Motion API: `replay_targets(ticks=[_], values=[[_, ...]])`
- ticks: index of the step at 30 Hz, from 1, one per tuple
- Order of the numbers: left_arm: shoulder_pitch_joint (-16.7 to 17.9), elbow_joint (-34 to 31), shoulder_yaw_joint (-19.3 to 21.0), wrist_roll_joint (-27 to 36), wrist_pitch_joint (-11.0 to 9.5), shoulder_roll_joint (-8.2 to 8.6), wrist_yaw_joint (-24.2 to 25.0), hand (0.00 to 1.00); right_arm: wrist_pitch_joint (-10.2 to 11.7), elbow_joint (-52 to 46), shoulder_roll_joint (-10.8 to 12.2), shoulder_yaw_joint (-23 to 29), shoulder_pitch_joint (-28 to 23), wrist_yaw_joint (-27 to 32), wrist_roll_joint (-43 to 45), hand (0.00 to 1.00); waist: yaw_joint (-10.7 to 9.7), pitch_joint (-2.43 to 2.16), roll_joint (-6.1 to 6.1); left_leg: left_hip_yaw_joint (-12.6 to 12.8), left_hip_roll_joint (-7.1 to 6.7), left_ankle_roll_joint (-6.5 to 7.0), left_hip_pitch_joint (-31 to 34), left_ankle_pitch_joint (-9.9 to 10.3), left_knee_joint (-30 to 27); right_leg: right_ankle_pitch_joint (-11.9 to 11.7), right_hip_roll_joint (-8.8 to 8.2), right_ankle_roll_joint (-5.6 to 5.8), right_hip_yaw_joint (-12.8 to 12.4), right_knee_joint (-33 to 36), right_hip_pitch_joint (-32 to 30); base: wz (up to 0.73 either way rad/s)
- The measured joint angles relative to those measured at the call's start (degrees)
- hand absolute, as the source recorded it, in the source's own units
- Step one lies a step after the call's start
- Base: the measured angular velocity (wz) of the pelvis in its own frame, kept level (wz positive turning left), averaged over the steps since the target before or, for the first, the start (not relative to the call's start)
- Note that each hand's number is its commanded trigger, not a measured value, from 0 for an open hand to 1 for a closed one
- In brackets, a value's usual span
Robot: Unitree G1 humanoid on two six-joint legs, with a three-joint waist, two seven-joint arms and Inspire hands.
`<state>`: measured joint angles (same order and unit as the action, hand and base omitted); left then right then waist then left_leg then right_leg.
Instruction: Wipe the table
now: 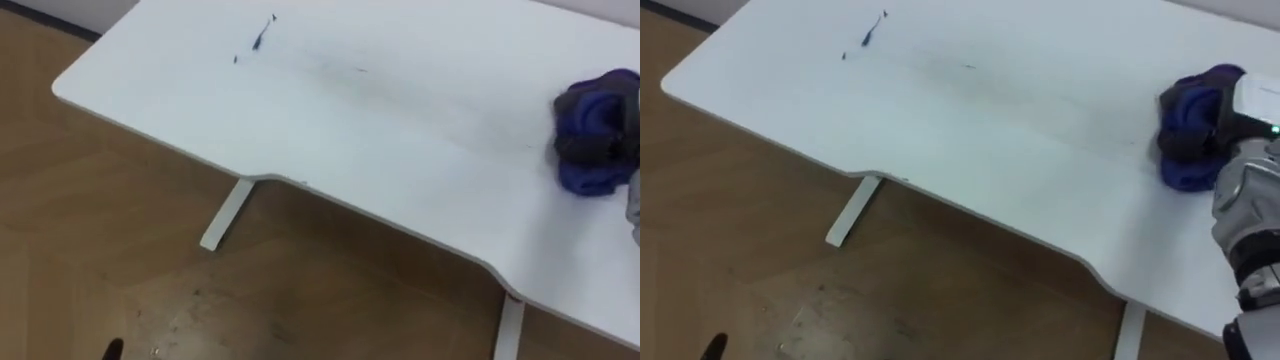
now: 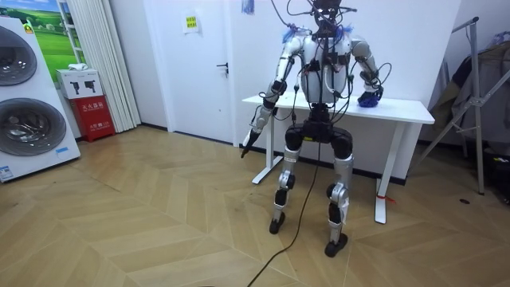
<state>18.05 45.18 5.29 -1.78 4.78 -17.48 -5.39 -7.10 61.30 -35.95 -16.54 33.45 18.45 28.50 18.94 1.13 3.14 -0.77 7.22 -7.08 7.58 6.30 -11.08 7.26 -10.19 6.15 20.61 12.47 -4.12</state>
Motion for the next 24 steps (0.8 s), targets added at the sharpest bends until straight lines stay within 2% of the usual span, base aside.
replay_targets(ticks=[6,8,11,12,13,14,17,20,24], values=[[-2.3,-0.4,0.0,0.0,-0.3,1.26,-0.7,0.00,0.5,-3.1,2.9,4.3,-3.9,0.2,-1.3,0.00,-2.2,-0.24,-0.24,0.4,0.01,0.00,-3.0,0.0,1.2,0.2,0.10,0.23,0.0,-0.5,3.0,0.00],[-2.7,-0.8,0.0,-0.2,-0.3,1.28,-0.8,0.00,0.7,-5.4,4.0,5.0,-7.0,0.0,-1.1,0.00,-3.3,-0.48,0.07,0.6,-0.03,-0.04,-4.7,0.0,1.6,0.2,0.12,0.32,0.0,-1.1,4.2,0.00],[-3.0,-0.6,0.0,0.0,-0.3,2.13,-0.8,0.00,1.3,-8.9,5.9,6.6,-10.6,-0.9,-1.0,0.00,-5.1,-0.53,0.08,1.0,-0.02,-0.07,-6.5,0.1,2.1,0.2,0.17,0.37,-0.2,-1.7,5.9,0.00],[-3.1,-0.4,0.0,0.0,-0.4,2.34,-0.8,0.00,1.5,-9.0,6.1,6.6,-11.2,-0.9,-0.9,0.00,-5.2,-0.53,0.04,1.1,-0.02,-0.07,-7.0,0.1,2.3,0.3,0.17,0.40,-0.4,-1.7,6.3,-0.15],[-3.1,-0.2,0.0,0.0,-0.4,2.70,-0.9,0.00,1.5,-9.9,6.8,6.6,-12.2,-0.9,-0.9,0.00,-5.2,-0.78,0.01,1.9,0.03,-0.07,-8.1,0.1,2.7,0.3,0.17,0.45,-1.0,-1.7,6.7,-0.23],[-2.9,-0.2,0.0,0.0,-0.4,3.06,-1.2,0.00,1.6,-10.4,7.0,6.6,-12.9,-1.3,-0.9,0.00,-5.3,-0.81,-0.18,2.5,0.04,0.01,-9.2,0.4,3.0,0.4,0.16,0.53,-1.6,-1.7,7.4,-0.25],[-2.6,-0.2,0.3,-0.1,-0.4,3.11,-1.4,0.00,1.6,-12.0,7.6,6.9,-15.0,-2.2,0.2,0.00,-5.9,-1.01,-0.28,3.4,0.03,0.05,-10.9,0.6,3.4,0.4,0.20,0.66,-3.0,-1.7,8.3,-0.16],[-2.1,-0.2,0.9,-0.7,-0.4,3.11,-0.9,0.00,2.0,-13.8,7.9,7.3,-17.9,-2.9,1.0,0.00,-6.2,-1.01,-0.37,3.9,0.03,0.15,-11.8,0.8,3.4,0.4,0.18,0.71,-3.5,-1.6,9.2,-0.10],[-1.8,-0.3,1.8,-1.3,-0.4,3.29,-0.1,0.00,2.0,-15.2,8.5,9.2,-19.4,-4.3,1.1,0.00,-6.3,-0.92,-0.59,4.6,0.04,0.21,-12.3,0.8,3.4,0.5,0.04,0.76,-4.1,-0.9,8.9,-0.08]])
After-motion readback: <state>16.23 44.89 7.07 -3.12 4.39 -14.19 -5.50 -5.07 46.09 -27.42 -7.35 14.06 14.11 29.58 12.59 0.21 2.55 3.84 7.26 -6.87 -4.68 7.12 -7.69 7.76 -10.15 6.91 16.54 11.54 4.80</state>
